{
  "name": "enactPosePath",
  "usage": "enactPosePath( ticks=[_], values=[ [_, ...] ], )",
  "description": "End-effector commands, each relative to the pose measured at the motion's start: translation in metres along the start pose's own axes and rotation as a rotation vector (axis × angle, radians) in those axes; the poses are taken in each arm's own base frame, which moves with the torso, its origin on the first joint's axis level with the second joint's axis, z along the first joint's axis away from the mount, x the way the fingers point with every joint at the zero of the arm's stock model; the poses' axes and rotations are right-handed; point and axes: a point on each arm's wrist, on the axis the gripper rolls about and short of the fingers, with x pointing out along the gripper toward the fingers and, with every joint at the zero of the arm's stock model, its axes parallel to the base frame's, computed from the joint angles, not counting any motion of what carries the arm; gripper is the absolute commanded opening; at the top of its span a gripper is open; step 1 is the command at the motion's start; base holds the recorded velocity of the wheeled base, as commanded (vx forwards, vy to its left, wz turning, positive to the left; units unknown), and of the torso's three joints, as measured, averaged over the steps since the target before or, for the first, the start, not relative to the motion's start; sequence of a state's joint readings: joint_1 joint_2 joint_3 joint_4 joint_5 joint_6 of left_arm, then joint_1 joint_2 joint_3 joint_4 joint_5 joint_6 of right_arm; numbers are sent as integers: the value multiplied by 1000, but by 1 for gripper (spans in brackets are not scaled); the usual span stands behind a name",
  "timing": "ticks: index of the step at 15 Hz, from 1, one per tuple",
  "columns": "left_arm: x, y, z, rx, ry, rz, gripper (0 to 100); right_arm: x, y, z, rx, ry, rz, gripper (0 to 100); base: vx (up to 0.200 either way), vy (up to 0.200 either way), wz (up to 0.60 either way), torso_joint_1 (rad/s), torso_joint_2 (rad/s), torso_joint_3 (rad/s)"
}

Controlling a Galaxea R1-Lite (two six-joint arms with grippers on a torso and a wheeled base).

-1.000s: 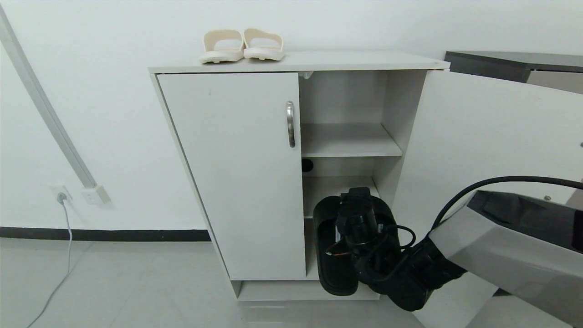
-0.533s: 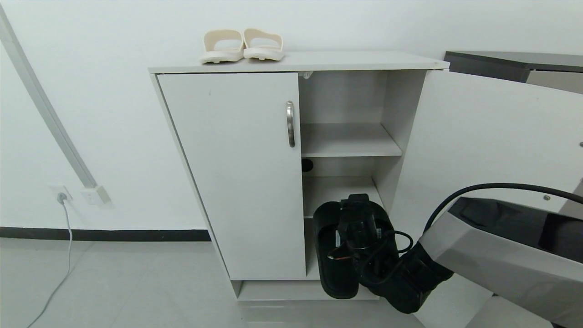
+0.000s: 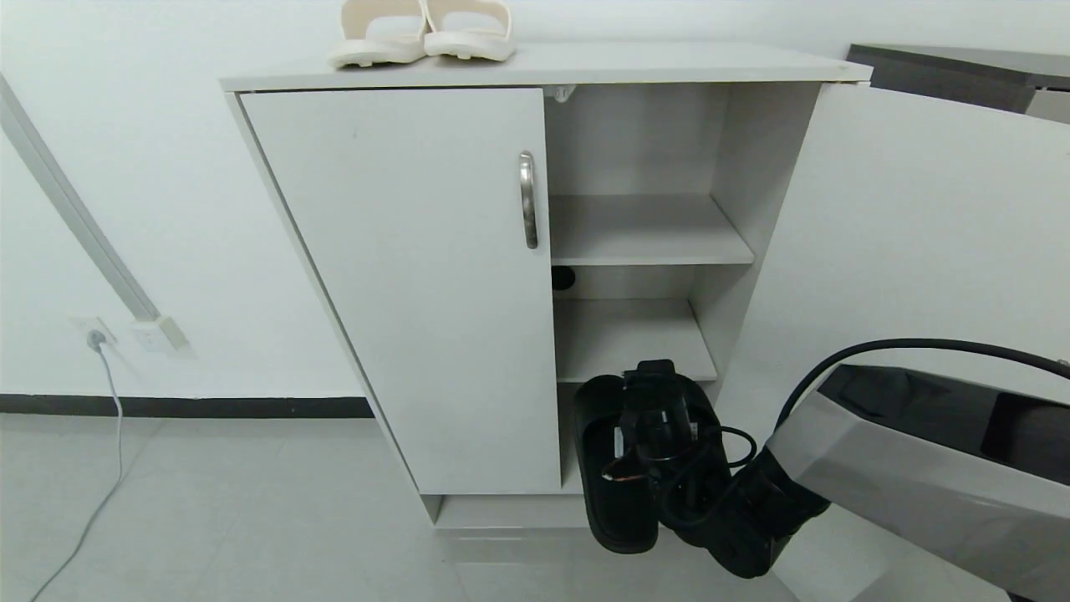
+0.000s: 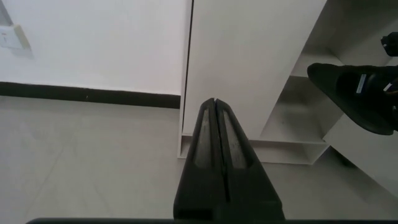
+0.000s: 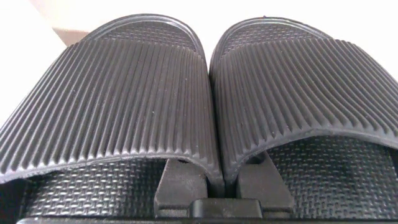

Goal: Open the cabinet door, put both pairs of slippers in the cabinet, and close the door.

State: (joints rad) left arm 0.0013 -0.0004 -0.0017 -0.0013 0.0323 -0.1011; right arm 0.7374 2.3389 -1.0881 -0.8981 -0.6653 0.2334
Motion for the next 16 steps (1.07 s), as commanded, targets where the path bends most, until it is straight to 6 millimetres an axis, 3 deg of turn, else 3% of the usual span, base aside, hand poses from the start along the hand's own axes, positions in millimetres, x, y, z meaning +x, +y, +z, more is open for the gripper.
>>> enactPosePath(
  ticks=[1,6,10,16],
  values=[
    [0,0,0,0,0,0,0,0,0,1,1,-2,-3,0,0,0,0,2,7,-198],
    [0,0,0,-3,0,5,0,1,0,-3,1,-12,-2,0,0,0,0,3,2,-159],
    [0,0,0,-3,0,5,0,10,-2,-7,-2,-145,4,0,0,0,0,0,0,0],
    [0,0,0,-2,0,3,0,9,-4,0,-2,-169,2,0,0,0,0,0,0,0]
  ],
)
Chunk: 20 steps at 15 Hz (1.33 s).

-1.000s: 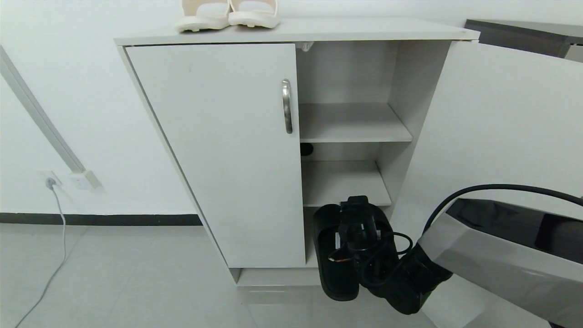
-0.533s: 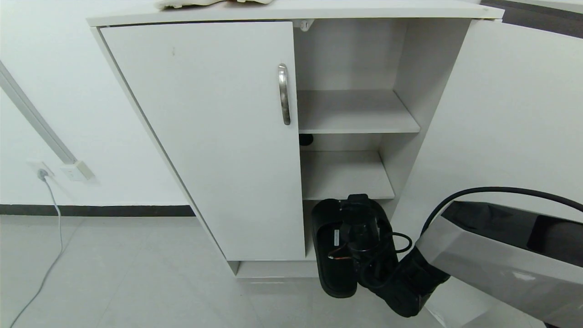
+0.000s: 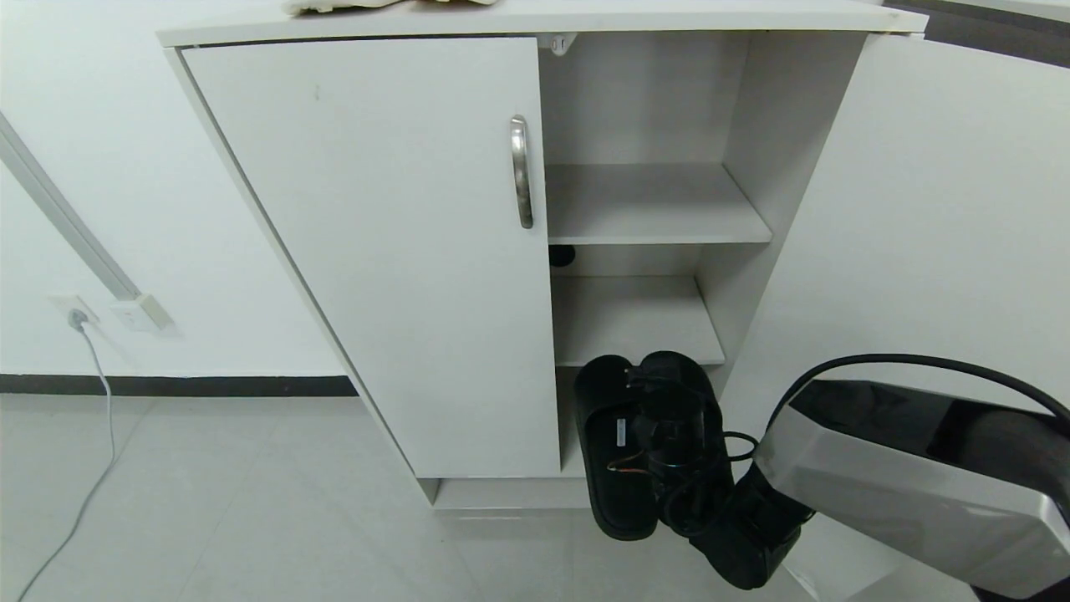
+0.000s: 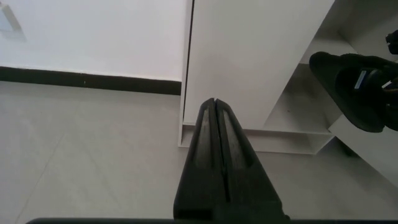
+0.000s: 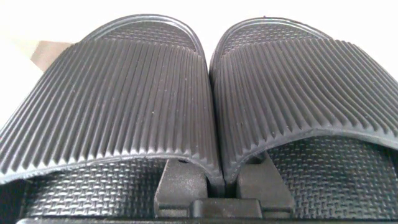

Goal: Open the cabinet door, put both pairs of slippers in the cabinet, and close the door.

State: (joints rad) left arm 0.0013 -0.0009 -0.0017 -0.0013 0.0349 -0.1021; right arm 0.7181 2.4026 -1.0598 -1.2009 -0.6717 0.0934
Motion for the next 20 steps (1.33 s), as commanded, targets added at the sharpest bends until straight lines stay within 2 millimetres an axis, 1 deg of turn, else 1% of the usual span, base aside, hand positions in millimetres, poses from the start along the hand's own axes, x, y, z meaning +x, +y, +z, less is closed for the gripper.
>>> enactPosePath(
  ticks=[1,4,6,9,11,12,14,18,20],
  values=[
    [0,0,0,-1,1,1,0,0,0,2,2,-4,0,0,200,0,0,2,-2,2],
    [0,0,0,-1,1,1,0,0,-1,3,0,-5,-1,0,200,0,0,-5,7,4],
    [0,0,0,-1,1,1,0,-1,0,8,-5,-15,1,0,200,0,0,10,5,-5],
    [0,0,0,-1,1,2,0,-2,-1,6,-28,-10,0,0,200,0,0,4,-1,2],
    [0,0,0,-4,1,2,0,1,-2,6,-20,-19,1,0,0,0,0,0,0,0],
    [0,0,0,-2,1,2,0,9,-4,6,-11,-29,-12,0,0,0,0,0,0,0],
    [0,0,0,-5,0,4,0,23,-4,14,2,-46,-24,0,0,0,0,0,0,0],
    [0,0,0,-5,0,7,0,52,-6,17,-3,-32,-62,0,0,0,0,0,0,0],
    [0,0,0,-5,0,7,0,66,-5,22,-2,-27,-76,0,0,0,0,0,0,0]
  ],
)
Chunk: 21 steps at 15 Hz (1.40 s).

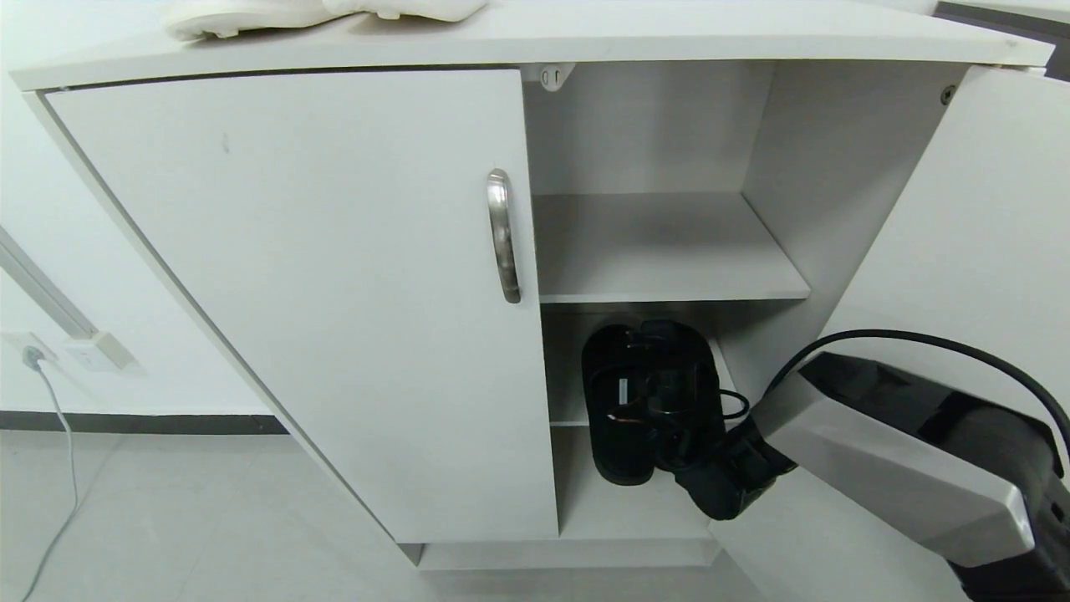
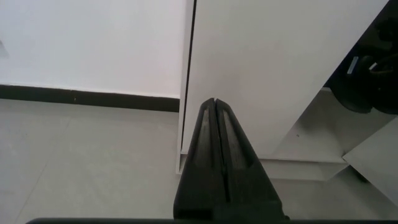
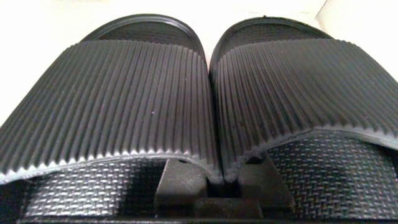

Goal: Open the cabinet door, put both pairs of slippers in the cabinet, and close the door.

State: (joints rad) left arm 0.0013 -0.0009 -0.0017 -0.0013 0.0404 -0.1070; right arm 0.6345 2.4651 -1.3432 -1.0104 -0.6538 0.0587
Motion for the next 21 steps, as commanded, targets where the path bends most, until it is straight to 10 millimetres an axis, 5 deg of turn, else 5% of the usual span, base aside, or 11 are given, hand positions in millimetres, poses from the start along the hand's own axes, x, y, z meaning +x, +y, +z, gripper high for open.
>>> enactPosePath(
  ticks=[1,5,13,21],
  values=[
    [0,0,0,0,1,1,0,17,3,1,6,-1,-14,0,0,0,0,0,0,0],
    [0,0,0,0,1,1,0,41,5,8,15,-8,-40,0,0,0,0,0,0,0],
    [0,0,0,0,1,1,0,58,4,22,15,-4,-32,0,0,0,0,0,0,0],
    [0,0,0,0,1,1,0,67,2,7,1,19,-46,0,0,0,0,0,0,0]
  ],
)
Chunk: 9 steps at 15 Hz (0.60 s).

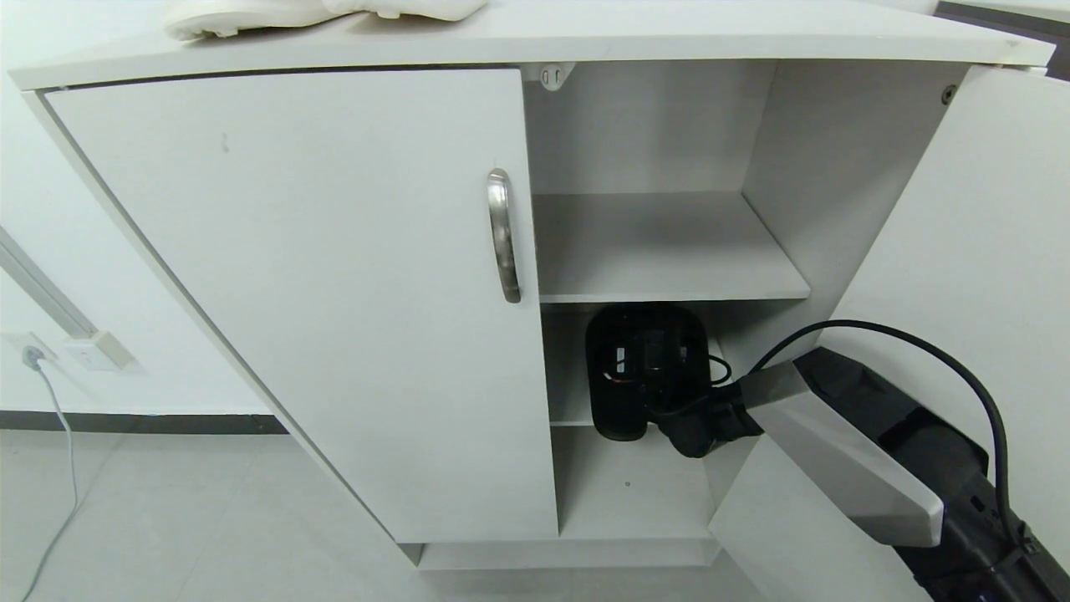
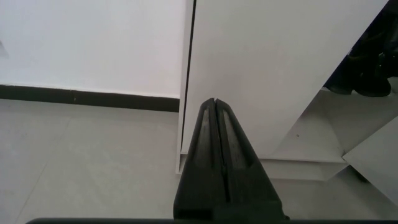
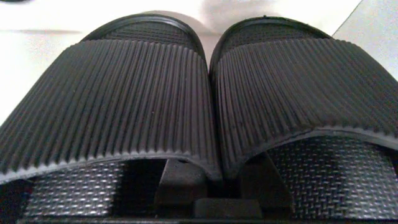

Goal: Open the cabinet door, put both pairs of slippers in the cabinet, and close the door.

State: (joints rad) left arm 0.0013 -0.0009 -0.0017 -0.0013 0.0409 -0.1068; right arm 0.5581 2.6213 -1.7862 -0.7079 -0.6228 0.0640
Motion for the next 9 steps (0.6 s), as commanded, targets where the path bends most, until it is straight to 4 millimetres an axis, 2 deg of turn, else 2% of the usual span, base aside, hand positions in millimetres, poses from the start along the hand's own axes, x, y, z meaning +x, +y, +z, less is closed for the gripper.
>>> enactPosePath(
  ticks=[1,2,3,9],
  values=[
    [0,0,0,-1,1,1,0,1,1,-5,-2,5,0,0,0,0,0,0,0,0],
    [0,0,0,-1,1,1,0,1,1,-6,-3,6,0,0,0,0,0,0,0,0],
    [0,0,0,-1,1,1,0,1,2,-7,-4,8,1,100,0,0,0,0,0,0],
    [0,0,0,-1,1,1,0,-5,1,-8,-15,22,5,100,0,0,0,0,0,0]
  ],
)
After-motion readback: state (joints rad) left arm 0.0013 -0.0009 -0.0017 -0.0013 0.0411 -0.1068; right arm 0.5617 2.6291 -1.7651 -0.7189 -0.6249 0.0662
